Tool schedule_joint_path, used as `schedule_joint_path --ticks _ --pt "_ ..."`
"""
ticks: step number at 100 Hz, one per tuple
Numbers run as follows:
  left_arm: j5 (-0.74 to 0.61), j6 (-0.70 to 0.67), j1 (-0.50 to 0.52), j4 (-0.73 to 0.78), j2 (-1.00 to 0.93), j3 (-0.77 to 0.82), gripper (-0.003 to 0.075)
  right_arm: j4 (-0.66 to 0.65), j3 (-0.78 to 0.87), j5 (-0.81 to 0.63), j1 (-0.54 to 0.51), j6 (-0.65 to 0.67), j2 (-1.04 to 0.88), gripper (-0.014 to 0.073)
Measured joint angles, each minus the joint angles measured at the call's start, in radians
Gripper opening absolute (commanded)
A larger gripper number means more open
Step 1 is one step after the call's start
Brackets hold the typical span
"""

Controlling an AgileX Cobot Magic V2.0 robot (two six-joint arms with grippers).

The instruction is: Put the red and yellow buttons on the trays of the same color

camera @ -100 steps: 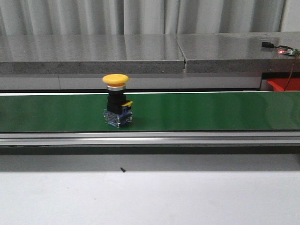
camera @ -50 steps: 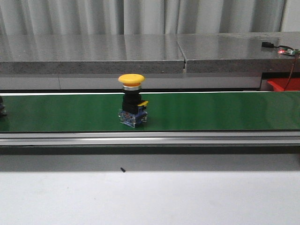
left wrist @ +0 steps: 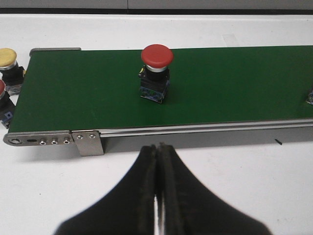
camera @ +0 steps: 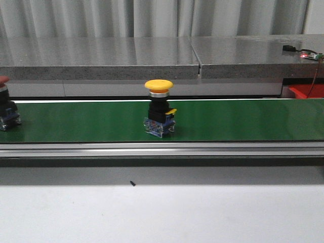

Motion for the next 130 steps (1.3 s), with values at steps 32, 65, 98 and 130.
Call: schedule_joint_path --ticks 32,65,98,130 --pt "0.0 0.0 0.0 0.0 0.0 0.0 -0.0018 0.0 -0.155 0.033 0.0 0.0 0.22 -0.0068" --pt "0.0 0.0 0.0 0.0 0.0 0.0 -0.0019 -0.002 -0.404 0.156 0.093 0.0 0.561 -0.0067" --pt "0.0 0.0 0.0 0.0 0.0 0.0 -0.0019 -0.002 -0.583 0.194 0.281 -0.004 0.802 0.0329" --pt "0.0 0.0 0.0 0.0 0.0 0.0 -0.0019 -0.002 -0.76 0.33 0.384 -0.051 1.008 0.0562"
